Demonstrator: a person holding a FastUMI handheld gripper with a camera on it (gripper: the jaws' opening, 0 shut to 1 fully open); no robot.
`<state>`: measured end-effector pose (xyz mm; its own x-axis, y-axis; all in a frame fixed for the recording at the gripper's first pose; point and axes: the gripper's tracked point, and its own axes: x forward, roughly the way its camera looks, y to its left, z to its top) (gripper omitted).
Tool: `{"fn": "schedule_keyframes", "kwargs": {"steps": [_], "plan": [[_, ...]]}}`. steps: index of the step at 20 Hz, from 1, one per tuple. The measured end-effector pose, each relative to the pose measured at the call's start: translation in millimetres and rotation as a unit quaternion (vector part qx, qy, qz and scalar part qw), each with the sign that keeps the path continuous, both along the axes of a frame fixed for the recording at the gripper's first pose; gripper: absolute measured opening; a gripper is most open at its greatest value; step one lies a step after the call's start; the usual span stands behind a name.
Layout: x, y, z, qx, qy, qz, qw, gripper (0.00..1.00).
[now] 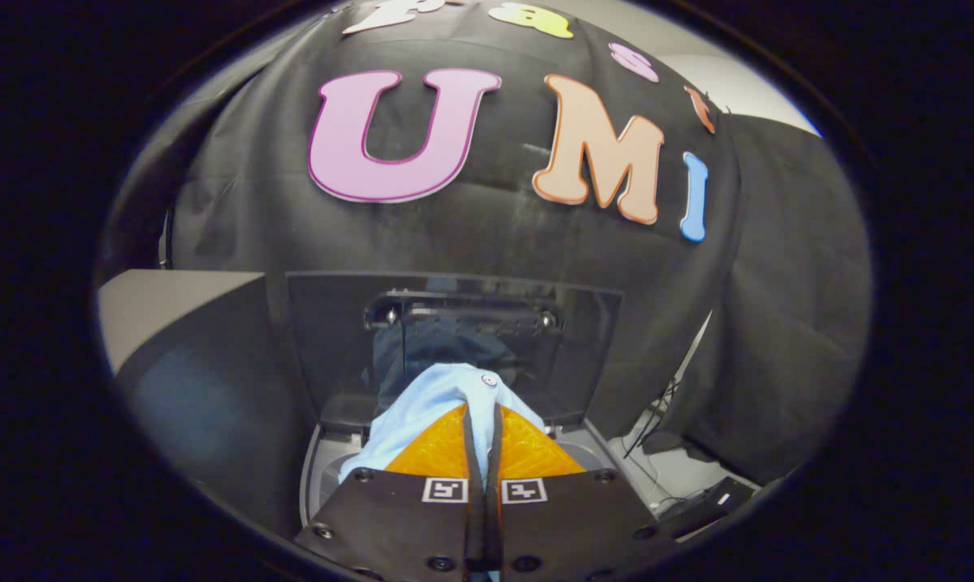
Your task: Put the clothes into the washing machine and then close the washing machine lid.
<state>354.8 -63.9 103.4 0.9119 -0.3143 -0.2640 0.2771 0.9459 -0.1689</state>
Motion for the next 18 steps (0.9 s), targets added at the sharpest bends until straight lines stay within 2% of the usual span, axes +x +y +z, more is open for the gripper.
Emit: {"fn": "schedule_keyframes", "kwargs": {"steps": [1,3,5,8,12,14,18], "plan": [[-0.2,-1.4,-10.1,0.000,0.005,-0.002,1.000,0.01],[-3.0,-2.4,-25.2,0.014,0.015,-0.006,1.000,0.08],[-4.9,-1.9,-36.2,0.035,0.016,-0.007,0.999,0.08],[-13.5,-6.0,-29.5,0.046,-0.003,-0.019,0.999,0.26],[-20.4,4.6,-31.9,0.078,-0.013,0.015,0.997,0.92],[-26.2,6.6,-24.9,0.076,-0.036,0.024,0.996,0.96],[-52.1,-6.4,-6.0,0.016,-0.044,0.005,0.999,0.96]]}}
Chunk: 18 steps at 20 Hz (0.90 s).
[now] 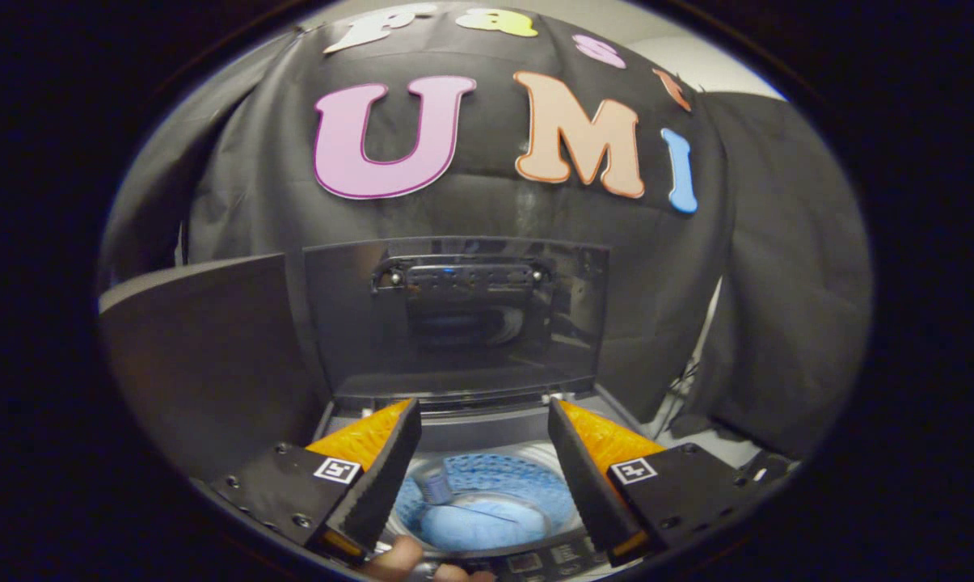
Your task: Put the clothes into the washing machine and then close the washing machine lid.
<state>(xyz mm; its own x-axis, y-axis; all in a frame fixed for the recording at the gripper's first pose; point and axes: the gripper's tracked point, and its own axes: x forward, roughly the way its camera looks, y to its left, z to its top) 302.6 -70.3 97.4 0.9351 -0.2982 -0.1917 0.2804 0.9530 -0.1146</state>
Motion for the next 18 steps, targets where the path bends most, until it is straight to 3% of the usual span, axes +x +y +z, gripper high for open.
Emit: {"fn": "schedule_keyframes", "kwargs": {"steps": [7,18], "plan": [[-17.1,-2.8,38.9,-0.013,0.003,-0.027,1.000,0.98],[35.9,33.8,166.9,-0.051,-0.109,0.047,0.992,0.97]]}}
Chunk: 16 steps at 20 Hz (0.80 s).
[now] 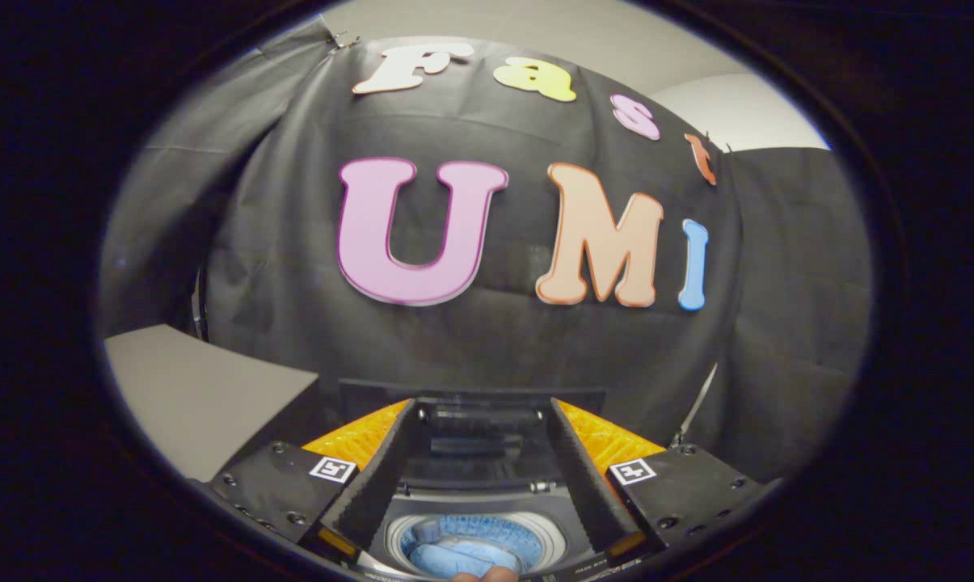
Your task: Put the clothes into the washing machine and then close the washing machine lid.
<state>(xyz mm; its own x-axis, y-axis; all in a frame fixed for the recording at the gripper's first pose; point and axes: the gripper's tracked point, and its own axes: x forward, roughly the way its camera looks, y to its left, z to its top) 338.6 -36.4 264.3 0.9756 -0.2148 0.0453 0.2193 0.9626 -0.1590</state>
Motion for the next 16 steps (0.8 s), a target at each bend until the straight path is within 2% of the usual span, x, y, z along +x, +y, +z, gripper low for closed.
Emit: {"fn": "schedule_keyframes", "kwargs": {"steps": [3,6,9,11,13,16], "plan": [[32.6,-0.5,31.6,0.019,-0.041,0.026,0.999,0.97],[70.4,-11.1,50.3,0.032,-0.076,0.031,0.996,0.97],[119.1,-31.5,21.3,0.048,-0.046,0.014,0.998,0.97],[145.0,-32.3,3.6,0.061,-0.028,0.020,0.998,0.96],[162.6,-40.5,-21.0,0.058,0.015,0.013,0.998,0.96],[177.5,-36.8,-54.9,0.081,0.043,0.032,0.995,0.96]]}}
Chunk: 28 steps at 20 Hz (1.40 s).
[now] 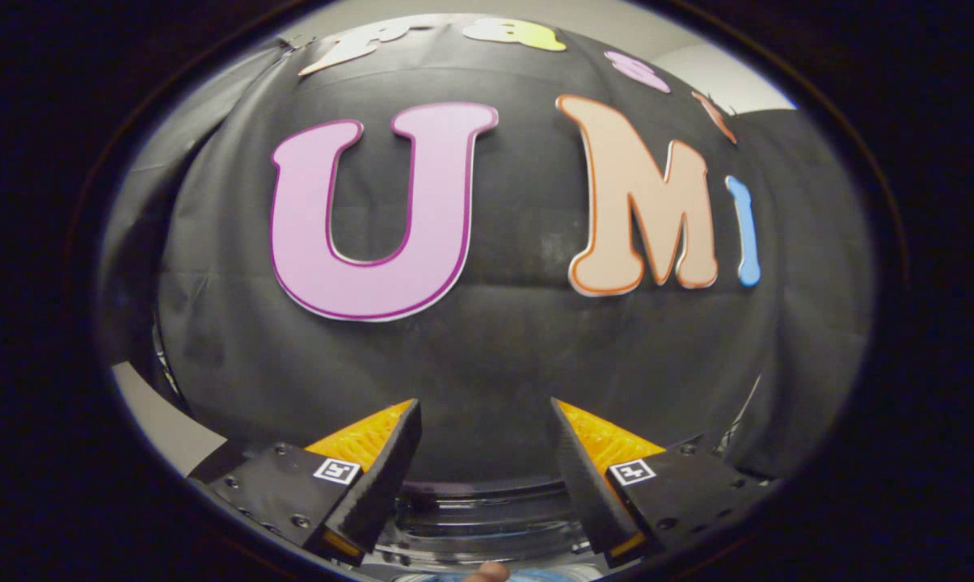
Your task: Put the clothes into the washing machine and then close the washing machine lid.
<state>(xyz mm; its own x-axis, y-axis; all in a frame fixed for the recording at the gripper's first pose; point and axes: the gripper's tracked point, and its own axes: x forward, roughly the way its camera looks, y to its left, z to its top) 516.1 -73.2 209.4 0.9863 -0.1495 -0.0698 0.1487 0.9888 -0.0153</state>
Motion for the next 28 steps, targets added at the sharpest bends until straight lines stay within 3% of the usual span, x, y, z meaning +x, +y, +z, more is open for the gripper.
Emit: {"fn": "schedule_keyframes", "kwargs": {"steps": [1,2,7,28], "plan": [[1.1,-8.0,-18.0,0.004,0.029,-0.017,0.999,0.96],[3.7,-3.2,-7.9,-0.013,0.004,-0.017,1.000,0.96],[-7.5,-6.5,-22.1,-0.011,0.037,-0.027,0.999,0.98],[-64.2,-2.6,-15.1,-0.005,-0.019,-0.006,1.000,0.97]]}}
